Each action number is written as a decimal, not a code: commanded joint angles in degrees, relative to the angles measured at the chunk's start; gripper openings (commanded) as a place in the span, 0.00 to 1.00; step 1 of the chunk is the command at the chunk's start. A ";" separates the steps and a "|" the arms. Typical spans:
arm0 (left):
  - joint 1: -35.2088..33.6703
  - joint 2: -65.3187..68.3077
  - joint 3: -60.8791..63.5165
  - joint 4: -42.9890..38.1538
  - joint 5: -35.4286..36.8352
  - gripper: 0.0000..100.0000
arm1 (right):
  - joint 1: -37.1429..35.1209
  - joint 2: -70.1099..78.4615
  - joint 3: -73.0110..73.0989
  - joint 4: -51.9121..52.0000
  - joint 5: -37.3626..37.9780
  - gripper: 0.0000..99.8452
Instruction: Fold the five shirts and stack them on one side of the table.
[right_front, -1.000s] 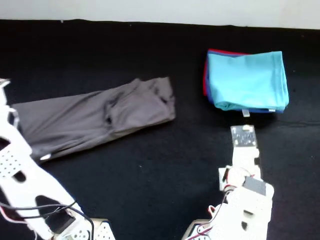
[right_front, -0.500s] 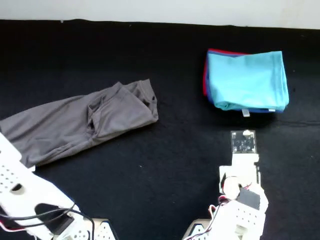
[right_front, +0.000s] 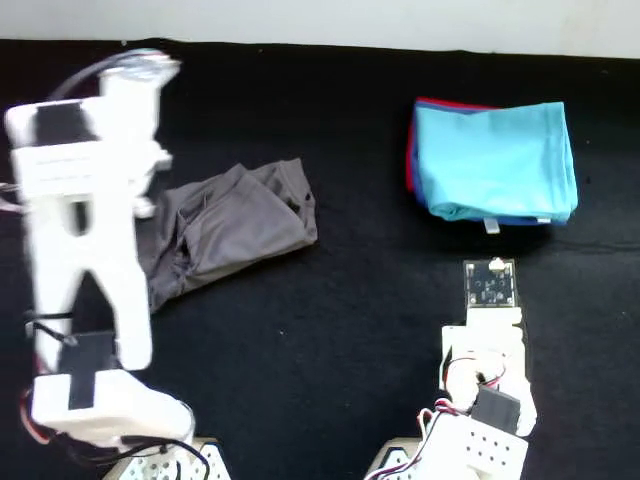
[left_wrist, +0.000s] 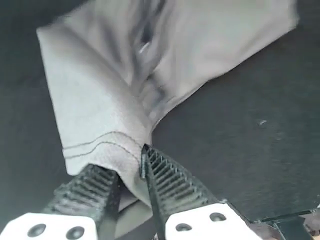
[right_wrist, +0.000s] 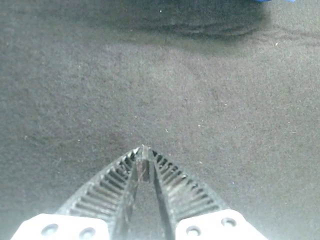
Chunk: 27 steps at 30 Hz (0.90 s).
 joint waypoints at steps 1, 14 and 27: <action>9.54 -2.68 -0.22 -4.13 2.02 0.01 | 0.31 -0.48 8.31 0.40 -0.09 0.01; 19.03 21.49 -8.66 -18.46 2.20 0.01 | 0.31 -0.48 8.31 0.40 -0.09 0.01; 20.88 40.48 -34.86 -6.86 2.29 0.19 | 0.22 -0.57 8.31 0.40 -0.09 0.01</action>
